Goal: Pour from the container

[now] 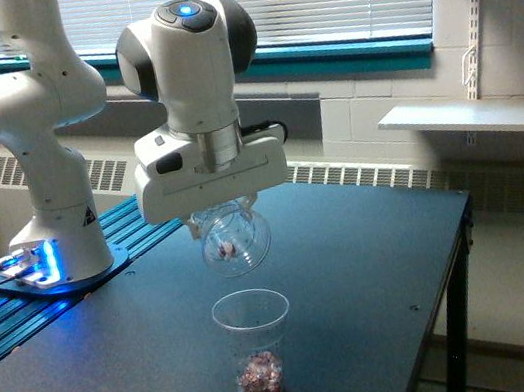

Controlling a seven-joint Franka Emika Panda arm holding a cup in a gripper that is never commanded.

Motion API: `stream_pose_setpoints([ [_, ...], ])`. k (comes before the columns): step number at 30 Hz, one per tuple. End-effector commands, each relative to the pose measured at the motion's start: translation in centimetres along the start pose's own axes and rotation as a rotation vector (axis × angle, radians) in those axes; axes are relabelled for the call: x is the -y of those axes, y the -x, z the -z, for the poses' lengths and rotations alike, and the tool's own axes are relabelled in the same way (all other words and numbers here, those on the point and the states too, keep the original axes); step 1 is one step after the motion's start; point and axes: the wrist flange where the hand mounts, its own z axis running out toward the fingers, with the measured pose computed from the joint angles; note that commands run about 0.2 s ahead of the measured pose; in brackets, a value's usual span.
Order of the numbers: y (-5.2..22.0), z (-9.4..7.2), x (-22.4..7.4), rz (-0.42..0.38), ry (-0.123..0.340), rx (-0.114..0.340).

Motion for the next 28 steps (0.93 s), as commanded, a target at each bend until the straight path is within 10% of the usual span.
stream_pose_setpoints([
  [1,-0.1,0.1,0.2,-0.011,0.001,0.004],
  [28,-0.3,1.2,0.7,-0.029,-0.014,-0.090],
])
